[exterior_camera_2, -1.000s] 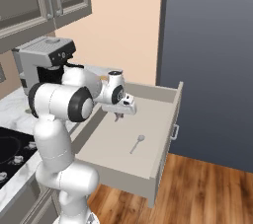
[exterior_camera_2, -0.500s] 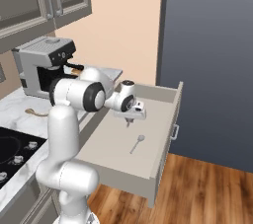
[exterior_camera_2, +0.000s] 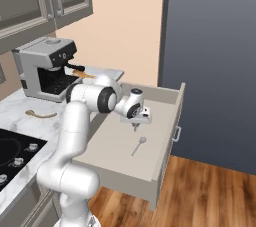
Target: Organize the utensils by type. Pick up the wooden spoons from the counter and place them in the open cabinet. Then pick up the metallic utensils from the counter and place them in the open drawer.
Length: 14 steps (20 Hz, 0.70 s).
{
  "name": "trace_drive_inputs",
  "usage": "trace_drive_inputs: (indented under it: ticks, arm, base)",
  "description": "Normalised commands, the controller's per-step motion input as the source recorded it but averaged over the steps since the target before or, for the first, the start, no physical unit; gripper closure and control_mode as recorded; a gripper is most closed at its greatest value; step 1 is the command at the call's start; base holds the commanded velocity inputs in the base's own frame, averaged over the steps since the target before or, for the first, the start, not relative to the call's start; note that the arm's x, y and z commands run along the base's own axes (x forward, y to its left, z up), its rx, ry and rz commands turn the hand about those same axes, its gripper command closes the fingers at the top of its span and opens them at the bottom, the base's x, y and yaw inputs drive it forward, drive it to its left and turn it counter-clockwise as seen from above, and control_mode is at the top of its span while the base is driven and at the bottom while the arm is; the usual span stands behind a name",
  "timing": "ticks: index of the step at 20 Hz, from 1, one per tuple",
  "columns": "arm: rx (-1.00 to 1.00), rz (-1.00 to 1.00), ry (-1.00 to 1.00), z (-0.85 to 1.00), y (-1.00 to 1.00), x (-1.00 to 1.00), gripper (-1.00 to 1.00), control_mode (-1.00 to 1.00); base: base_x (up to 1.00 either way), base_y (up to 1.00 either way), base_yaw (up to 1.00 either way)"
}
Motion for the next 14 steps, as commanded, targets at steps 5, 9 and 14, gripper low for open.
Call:
trace_drive_inputs:
  ticks: [5,9,14]
  arm:
    - [0.08,0.03,-0.03,-0.36,-0.03,0.54,1.0,-1.0]
    - [0.06,0.0,-0.02,-0.37,-0.01,0.39,1.0,-1.0]
    - [0.02,0.0,-0.01,-0.42,0.0,0.34,1.0,-1.0]
  base:
    - [0.0,0.0,0.0]
    - [0.0,0.0,0.0]
    - [0.0,0.0,0.0]
